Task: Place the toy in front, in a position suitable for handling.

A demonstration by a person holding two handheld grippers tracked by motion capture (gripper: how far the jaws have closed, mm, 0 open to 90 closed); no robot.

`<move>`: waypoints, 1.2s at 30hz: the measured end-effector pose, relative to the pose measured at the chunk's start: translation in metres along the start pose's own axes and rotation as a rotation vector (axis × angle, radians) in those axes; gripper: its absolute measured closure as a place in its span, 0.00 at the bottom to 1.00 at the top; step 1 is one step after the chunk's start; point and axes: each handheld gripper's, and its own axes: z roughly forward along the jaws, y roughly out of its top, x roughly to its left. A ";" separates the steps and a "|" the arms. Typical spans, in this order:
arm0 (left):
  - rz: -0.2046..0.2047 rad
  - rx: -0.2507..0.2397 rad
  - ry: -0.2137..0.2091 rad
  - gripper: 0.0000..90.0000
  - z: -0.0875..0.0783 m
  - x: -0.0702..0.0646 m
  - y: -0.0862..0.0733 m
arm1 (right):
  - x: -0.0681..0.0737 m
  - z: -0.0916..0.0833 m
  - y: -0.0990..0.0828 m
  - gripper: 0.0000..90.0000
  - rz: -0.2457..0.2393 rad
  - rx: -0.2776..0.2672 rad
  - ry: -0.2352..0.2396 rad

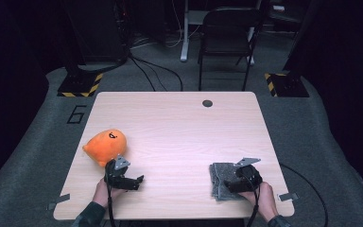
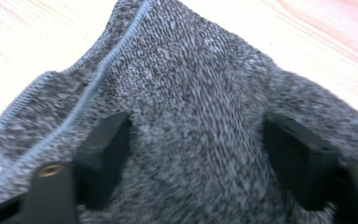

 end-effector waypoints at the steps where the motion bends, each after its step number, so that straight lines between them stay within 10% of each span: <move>1: 0.000 -0.003 0.001 0.00 0.000 0.000 0.000 | 0.000 -0.001 0.000 0.37 0.007 -0.006 0.000; 14: 0.001 -0.005 0.002 0.00 0.001 0.000 0.001 | 0.004 -0.006 -0.004 0.78 -0.014 -0.037 -0.026; 36: -0.001 -0.007 0.005 0.00 0.001 0.000 0.000 | -0.006 -0.041 0.010 0.82 0.014 -0.149 -0.077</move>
